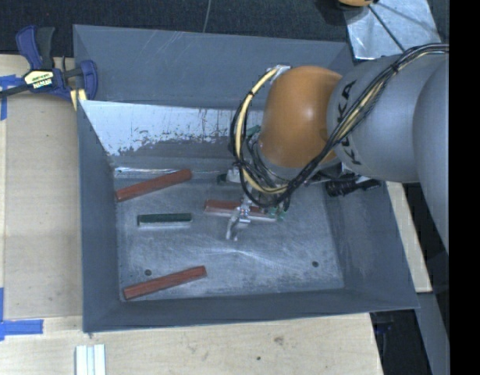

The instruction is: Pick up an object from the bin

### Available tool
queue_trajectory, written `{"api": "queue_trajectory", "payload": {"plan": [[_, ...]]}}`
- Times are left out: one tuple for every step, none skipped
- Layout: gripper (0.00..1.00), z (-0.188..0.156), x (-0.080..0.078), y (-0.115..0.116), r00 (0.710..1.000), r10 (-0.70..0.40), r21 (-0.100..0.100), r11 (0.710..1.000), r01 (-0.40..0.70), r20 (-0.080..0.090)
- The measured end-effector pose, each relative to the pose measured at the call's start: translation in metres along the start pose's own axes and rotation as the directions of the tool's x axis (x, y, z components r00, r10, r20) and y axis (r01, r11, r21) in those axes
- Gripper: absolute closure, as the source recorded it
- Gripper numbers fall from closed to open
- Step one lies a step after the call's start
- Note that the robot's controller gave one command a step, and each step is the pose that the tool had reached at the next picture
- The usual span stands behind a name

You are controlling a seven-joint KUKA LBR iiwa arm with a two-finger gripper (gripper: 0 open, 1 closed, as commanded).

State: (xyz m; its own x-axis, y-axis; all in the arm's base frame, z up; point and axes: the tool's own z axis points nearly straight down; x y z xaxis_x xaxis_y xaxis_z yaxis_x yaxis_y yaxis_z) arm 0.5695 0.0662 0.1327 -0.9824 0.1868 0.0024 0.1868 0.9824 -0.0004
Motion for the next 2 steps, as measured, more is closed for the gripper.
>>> {"api": "queue_trajectory", "payload": {"plan": [[0.0, -0.01, -0.041, -0.034, 0.996, 0.084, -0.002, 0.996, -0.084, 0.007], [0.0, 0.06, -0.042, -0.029, 0.994, 0.104, -0.004, 0.995, -0.104, 0.013]]}}
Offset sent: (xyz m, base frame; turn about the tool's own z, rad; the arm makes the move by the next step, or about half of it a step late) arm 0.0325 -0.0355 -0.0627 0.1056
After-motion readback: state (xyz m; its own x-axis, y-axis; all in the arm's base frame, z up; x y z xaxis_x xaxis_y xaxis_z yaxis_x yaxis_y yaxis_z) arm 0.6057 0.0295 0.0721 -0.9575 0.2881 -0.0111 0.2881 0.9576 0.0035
